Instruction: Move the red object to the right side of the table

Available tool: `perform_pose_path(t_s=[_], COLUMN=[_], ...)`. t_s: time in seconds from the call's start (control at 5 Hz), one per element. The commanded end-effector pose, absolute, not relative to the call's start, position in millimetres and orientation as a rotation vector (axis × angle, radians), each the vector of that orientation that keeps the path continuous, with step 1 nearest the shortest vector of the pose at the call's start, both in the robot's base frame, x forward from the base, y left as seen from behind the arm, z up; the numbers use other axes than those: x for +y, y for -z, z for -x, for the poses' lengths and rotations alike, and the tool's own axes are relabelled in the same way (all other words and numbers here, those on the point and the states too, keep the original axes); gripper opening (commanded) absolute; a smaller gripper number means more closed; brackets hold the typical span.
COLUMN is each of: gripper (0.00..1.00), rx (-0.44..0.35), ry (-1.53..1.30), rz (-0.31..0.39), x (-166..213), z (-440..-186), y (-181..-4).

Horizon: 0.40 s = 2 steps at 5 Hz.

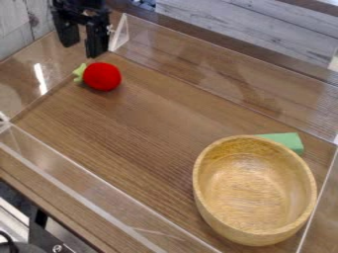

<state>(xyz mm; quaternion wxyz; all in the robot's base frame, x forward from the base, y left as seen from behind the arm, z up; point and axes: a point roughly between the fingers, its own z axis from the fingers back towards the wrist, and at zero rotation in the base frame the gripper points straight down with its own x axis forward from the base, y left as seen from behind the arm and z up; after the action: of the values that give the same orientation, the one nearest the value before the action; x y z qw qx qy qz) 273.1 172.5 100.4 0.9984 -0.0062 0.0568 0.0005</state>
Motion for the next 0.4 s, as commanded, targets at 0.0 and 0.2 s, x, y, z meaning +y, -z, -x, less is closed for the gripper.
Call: perform_pose_path(t_s=[0.0,0.2], gripper=[1.00,1.00], rx=[0.054,0.049], ry=[0.035,0.071], rz=[-0.015,-0.004], x=[178.3,177.2], z=[-284.2,-291.4], y=[-101.8,-85.8])
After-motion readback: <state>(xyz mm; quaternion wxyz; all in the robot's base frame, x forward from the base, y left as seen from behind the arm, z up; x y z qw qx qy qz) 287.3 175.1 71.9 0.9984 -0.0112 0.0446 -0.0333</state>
